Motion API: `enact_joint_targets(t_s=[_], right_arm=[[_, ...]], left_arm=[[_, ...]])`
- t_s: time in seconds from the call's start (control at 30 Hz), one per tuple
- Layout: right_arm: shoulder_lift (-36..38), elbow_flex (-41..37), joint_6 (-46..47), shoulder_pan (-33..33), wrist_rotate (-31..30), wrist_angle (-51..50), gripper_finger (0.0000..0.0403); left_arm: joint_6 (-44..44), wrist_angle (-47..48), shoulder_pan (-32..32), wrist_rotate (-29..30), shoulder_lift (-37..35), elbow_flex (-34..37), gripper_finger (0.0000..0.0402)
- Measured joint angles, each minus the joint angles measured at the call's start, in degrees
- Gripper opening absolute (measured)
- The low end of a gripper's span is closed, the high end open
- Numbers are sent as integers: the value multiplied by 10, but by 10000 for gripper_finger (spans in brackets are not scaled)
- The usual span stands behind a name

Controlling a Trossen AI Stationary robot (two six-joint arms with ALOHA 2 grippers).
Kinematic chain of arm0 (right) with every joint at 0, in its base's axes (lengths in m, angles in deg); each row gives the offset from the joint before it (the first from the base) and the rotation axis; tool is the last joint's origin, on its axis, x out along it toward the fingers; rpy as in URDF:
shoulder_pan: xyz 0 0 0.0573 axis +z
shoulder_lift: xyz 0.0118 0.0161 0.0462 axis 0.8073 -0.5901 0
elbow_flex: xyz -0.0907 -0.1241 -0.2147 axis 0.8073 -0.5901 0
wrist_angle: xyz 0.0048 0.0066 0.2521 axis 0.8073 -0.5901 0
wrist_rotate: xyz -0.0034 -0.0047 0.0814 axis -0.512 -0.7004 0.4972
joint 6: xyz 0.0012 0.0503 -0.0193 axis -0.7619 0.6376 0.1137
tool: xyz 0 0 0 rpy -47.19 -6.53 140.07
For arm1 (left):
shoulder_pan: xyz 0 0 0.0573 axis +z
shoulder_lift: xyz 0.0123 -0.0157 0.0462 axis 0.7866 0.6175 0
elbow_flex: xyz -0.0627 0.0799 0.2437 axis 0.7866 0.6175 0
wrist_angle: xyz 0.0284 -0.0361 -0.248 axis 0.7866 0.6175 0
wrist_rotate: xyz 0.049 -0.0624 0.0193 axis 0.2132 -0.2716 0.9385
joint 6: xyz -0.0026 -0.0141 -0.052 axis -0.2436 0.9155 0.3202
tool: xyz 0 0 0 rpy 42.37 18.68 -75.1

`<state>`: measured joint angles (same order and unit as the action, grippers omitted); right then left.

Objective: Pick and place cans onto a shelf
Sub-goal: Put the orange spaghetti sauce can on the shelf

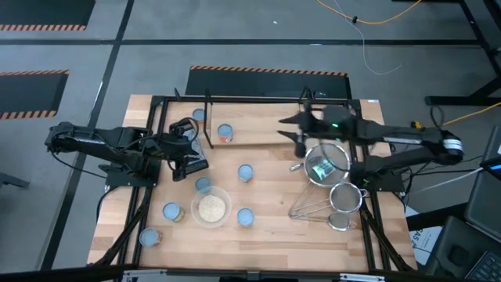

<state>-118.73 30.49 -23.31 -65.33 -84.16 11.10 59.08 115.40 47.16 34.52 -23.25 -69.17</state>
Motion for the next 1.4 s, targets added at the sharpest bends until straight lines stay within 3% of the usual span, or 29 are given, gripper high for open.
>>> enact_joint_targets(t_s=[0.3, 0.6, 1.1, 1.4], right_arm=[[-182, 143, -78, -39, 134, -29, 174], [-308, 237, -106, -67, 197, -28, 174], [-480, 373, -155, -71, 209, -33, 174], [-515, 391, -216, -71, 209, -67, 174]], left_arm=[[0, 0, 0, 0, 0, 0, 71], [0, 1, 0, 0, 0, 0, 71], [0, 1, 0, 0, 0, 0, 71], [0, 1, 0, 0, 0, 0, 71]])
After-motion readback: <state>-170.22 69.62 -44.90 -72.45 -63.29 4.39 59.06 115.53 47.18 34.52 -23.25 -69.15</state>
